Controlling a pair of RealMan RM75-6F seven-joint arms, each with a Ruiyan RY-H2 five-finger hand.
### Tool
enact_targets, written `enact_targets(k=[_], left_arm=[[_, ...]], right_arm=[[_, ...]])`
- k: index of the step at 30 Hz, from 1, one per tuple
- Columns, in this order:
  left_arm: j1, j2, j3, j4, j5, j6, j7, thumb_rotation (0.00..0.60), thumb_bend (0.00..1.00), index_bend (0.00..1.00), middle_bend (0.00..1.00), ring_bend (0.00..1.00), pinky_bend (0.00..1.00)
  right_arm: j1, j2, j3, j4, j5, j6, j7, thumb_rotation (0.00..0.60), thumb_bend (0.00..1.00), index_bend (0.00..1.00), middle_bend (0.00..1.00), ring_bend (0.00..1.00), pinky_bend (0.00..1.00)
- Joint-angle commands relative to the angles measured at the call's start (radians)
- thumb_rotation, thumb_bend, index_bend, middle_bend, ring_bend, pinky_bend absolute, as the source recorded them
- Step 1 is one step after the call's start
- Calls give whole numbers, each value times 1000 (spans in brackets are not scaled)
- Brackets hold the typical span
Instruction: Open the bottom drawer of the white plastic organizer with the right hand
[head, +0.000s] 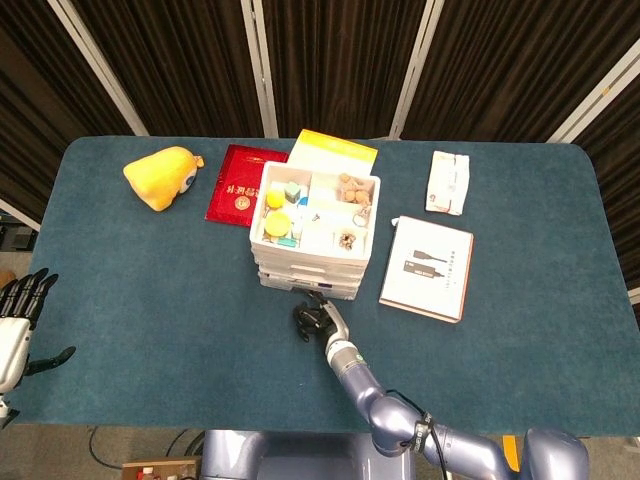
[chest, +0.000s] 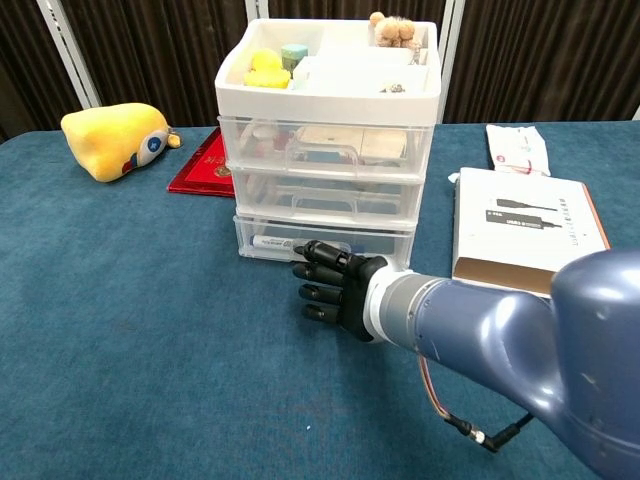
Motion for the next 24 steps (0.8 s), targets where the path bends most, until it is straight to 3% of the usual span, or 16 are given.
enact_targets(k=[1, 8, 12, 15, 24], left_arm=[[1, -1, 1, -1, 1, 0, 2, 600, 54, 8, 0, 0, 26], [1, -4, 2, -1, 4, 1, 8, 600, 53, 8, 0, 0, 26], [2, -4, 0, -3, 0, 2, 11, 600, 55, 8, 0, 0, 26], [1, -5, 0, -2, 1, 2, 13, 600, 53, 9, 0, 0, 26], [3, -6, 2, -2, 5, 4, 10, 600, 53, 8, 0, 0, 25]], right_arm=[[-13, 12, -18, -21, 4, 8, -1, 600, 776, 318, 834, 835, 891], [-44, 39, -73, -81, -10, 26, -14, 600, 782, 301, 834, 834, 891], [-51, 61, -110, -118, -29, 42, -44, 600, 774, 102, 821, 816, 875], [-52, 82, -140, -149, -40, 41, -71, 600, 773, 16, 809, 805, 862], [-87, 122, -205, -260, -148, 102, -110, 600, 772, 78, 807, 804, 861]])
